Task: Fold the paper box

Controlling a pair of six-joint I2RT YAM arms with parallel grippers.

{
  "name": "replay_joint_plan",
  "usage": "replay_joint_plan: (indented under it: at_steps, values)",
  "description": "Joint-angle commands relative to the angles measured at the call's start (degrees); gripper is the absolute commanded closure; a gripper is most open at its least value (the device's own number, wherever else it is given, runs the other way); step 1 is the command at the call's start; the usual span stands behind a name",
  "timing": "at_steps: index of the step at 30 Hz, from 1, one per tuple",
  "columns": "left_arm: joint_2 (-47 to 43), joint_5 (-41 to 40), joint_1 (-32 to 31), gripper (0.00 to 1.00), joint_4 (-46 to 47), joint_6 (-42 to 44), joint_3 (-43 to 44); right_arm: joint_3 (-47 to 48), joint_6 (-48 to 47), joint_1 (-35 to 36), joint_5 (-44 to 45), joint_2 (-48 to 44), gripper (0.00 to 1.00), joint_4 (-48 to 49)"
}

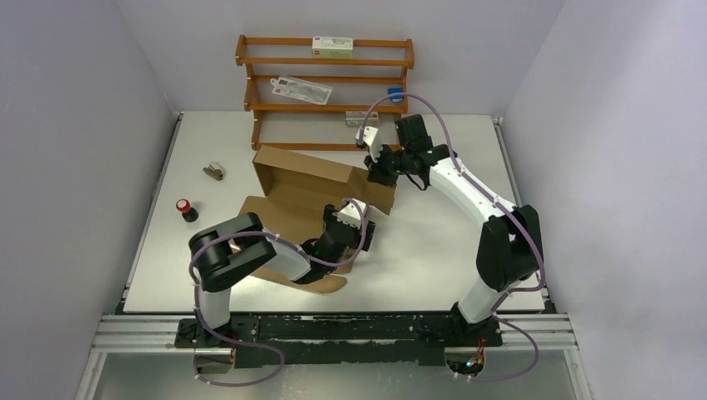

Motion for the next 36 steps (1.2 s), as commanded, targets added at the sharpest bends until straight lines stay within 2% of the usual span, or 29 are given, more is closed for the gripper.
replay_joint_plan:
  at_steps: [1,13,20,23,27,36]
  values:
    - [3.84,-5.35,-0.36,0.03,6.89,-0.26,2.57,-0.55,-0.51,-0.20,-1.38,-1.41,0.88,-1.14]
    - [11.21,-12.35,-0.09,0.09,11.29,1.31,6.32,-0.92,-1.02,-0.20,-2.14,-1.42,0.88,-1.24]
    - [9.11,-14.18,1.96,0.24,13.24,-0.88,4.14,-0.99,-1.03,-0.20,-2.20,-1.36,0.88,-1.27]
    - [7.39,-13.33,2.79,0.32,14.57,-1.93,2.14,-0.99,-0.95,-0.22,-2.11,-1.44,0.88,-1.28]
    - [5.59,-10.96,4.51,0.38,13.47,-4.91,0.47,-0.90,-0.50,-0.19,-2.02,-1.33,0.88,-1.13]
    - [4.06,-2.88,9.95,0.40,12.46,-12.26,-3.51,-0.25,0.71,-0.08,-3.18,-0.85,0.88,-0.87]
